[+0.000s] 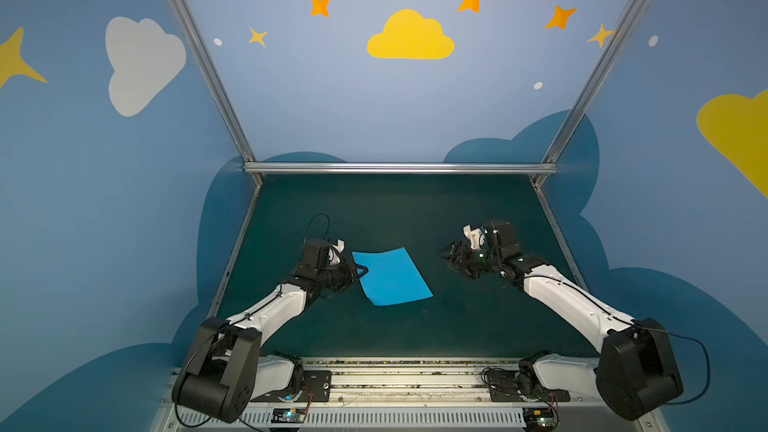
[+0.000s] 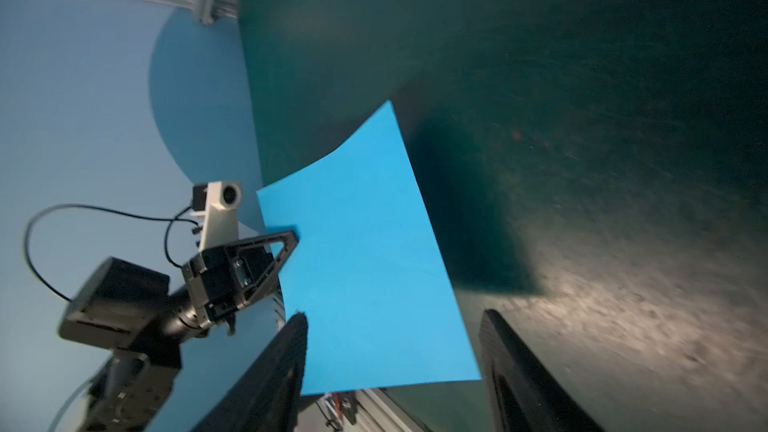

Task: Fold a paper plane with a square sheet of paper (fold left side to right side)

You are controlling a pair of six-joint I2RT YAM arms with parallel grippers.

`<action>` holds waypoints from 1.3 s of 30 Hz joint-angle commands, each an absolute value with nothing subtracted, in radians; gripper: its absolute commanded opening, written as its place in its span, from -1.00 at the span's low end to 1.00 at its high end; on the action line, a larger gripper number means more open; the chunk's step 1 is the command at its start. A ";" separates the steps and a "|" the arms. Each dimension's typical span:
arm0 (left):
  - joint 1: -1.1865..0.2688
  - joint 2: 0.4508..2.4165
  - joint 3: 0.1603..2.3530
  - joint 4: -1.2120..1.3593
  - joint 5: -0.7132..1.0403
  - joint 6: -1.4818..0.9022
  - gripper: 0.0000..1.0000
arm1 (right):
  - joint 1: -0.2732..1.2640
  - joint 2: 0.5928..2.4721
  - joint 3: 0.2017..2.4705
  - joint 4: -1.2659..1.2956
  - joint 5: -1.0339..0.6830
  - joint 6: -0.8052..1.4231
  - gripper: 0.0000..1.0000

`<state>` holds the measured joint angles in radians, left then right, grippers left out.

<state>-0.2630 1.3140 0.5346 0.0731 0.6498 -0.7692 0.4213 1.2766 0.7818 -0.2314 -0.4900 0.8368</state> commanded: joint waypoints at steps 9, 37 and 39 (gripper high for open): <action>-0.329 1.547 0.811 -0.326 0.509 -0.478 -0.93 | 0.477 1.558 0.892 -0.239 -0.609 0.606 0.08; -0.513 1.730 1.091 -0.487 0.433 -0.477 -0.92 | 0.580 1.960 1.016 -0.161 -0.595 0.633 -1.00; -0.549 1.759 1.121 -0.477 0.434 -0.497 -0.92 | 0.581 1.960 1.010 -0.158 -0.594 0.635 -1.00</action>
